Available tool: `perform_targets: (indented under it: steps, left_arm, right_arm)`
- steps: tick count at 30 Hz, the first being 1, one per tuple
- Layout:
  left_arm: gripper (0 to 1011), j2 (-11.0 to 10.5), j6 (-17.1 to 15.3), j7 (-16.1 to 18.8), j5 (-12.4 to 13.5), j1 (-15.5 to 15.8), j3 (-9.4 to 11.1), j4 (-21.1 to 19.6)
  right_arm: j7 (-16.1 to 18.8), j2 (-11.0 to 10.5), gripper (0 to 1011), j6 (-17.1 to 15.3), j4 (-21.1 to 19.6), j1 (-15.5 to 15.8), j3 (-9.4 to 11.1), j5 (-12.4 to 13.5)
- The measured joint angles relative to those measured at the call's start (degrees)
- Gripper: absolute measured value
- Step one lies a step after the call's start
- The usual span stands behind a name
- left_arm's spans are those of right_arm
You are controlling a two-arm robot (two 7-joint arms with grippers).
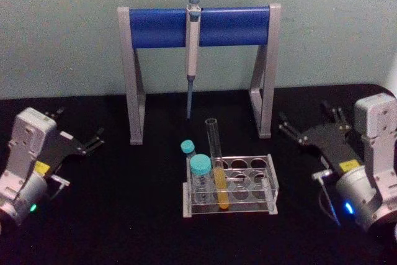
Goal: Pick up the test tube from the test tube rack, shake it, then place it back into the test tube rack.
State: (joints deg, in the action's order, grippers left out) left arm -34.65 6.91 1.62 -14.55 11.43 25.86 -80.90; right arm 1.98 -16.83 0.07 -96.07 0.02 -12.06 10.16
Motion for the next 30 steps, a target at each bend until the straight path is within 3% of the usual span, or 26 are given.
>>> perform_targets:
  steps: [5,13,30]
  left_arm:
    - [1001,0.0,0.0,0.0,0.0,0.0,0.0,0.0]
    - [1001,0.0,0.0,0.0,0.0,0.0,0.0,0.0]
    - [1001,0.0,0.0,0.0,0.0,0.0,0.0,0.0]
  right_arm:
    - [-0.5,0.5,1000,-5.1,2.0,0.6,-0.4,-2.0]
    - [-0.9,1.6,1000,-8.6,3.7,1.0,-0.4,-3.8]
    - [-0.7,3.2,1000,-9.0,4.5,1.3,0.9,-5.2]
